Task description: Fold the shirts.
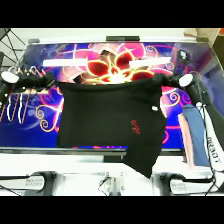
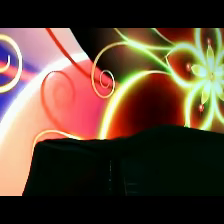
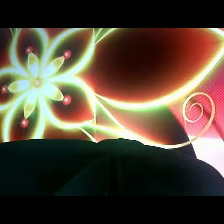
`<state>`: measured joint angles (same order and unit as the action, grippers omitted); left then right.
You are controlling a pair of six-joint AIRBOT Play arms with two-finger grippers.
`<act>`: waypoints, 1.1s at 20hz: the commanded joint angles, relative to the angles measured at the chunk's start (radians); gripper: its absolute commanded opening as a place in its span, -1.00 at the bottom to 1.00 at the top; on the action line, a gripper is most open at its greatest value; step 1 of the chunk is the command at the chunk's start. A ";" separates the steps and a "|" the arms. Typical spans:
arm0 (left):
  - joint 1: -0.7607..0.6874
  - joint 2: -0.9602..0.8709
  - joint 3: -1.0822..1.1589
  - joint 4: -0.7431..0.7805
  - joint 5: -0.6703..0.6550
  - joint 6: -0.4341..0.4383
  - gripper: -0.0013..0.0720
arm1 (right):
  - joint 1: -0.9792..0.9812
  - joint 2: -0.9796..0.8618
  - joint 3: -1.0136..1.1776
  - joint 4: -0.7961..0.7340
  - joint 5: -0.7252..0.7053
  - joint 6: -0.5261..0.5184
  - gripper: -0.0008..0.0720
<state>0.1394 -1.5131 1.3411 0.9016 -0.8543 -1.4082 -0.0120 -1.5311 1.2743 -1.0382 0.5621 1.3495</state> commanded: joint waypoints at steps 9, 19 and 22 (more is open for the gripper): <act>0.070 -0.055 -0.124 0.130 -0.433 0.061 -0.87 | -0.077 0.032 -0.076 -0.158 0.624 0.029 -0.82; 0.066 -0.072 -0.168 0.125 -0.367 0.053 -0.58 | -0.077 -0.040 -0.080 -0.089 0.583 0.093 0.22; 0.098 -0.069 -0.136 0.131 -0.462 0.053 0.41 | -0.089 0.004 -0.060 -0.110 0.638 0.084 0.27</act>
<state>0.2157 -1.5826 1.1854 1.0279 -1.2446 -1.3502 -0.0933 -1.5490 1.2015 -1.1461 1.1530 1.4368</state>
